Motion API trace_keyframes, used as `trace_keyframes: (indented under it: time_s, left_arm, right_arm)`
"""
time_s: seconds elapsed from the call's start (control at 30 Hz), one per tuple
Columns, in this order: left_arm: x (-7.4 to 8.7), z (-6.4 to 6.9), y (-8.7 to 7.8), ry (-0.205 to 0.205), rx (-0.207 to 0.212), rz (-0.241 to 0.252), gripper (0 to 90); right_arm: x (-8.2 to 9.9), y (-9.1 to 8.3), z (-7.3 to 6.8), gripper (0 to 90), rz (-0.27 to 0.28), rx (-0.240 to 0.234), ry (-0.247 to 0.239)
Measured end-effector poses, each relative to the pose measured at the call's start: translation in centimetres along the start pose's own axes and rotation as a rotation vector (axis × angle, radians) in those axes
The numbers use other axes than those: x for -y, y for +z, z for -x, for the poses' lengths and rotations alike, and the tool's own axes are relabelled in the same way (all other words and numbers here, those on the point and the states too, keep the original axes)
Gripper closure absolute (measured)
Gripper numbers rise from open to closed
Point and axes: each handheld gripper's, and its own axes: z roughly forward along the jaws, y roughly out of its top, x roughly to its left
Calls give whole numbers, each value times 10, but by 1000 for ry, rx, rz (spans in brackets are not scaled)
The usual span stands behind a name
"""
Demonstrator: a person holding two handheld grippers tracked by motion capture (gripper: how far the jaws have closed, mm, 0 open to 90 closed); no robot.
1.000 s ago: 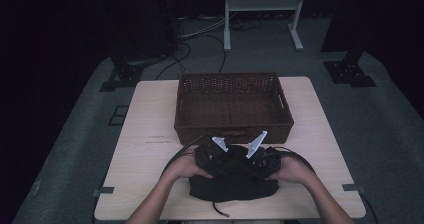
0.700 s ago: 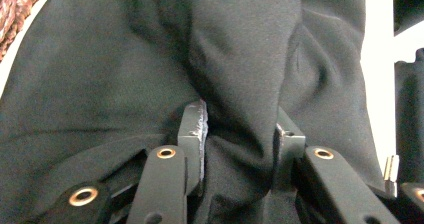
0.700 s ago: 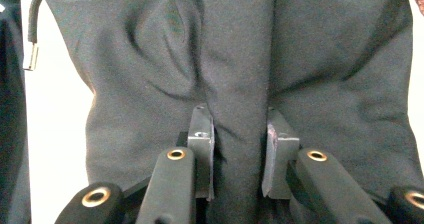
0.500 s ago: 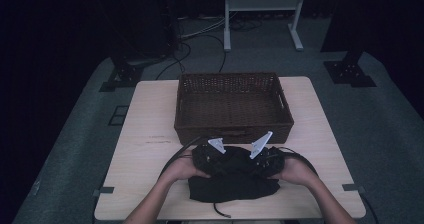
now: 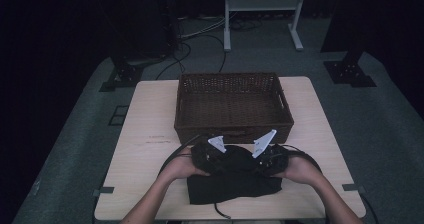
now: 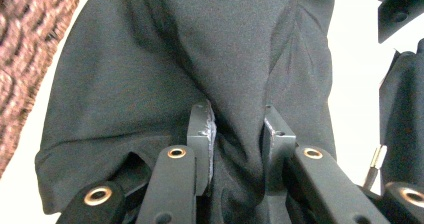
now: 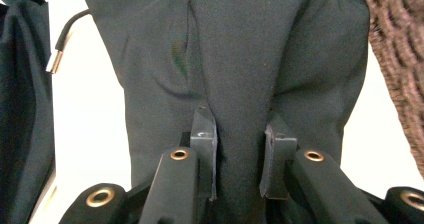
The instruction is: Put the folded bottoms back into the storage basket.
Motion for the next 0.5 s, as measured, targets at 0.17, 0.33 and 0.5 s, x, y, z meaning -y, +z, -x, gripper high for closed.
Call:
trace_keyframes:
  time_s: [0.17,0.33,0.5]
  left_arm:
    - [-7,5,-11,25,-19,9,719]
    - [-13,9,-20,42,-27,11,721]
    - [-20,12,-29,60,-46,4,724]
  right_arm:
    - [-2,-12,-3,723,21,10,-9]
    - [-5,-24,-7,723,35,28,-23]
    - [-8,-33,-9,723,54,33,-30]
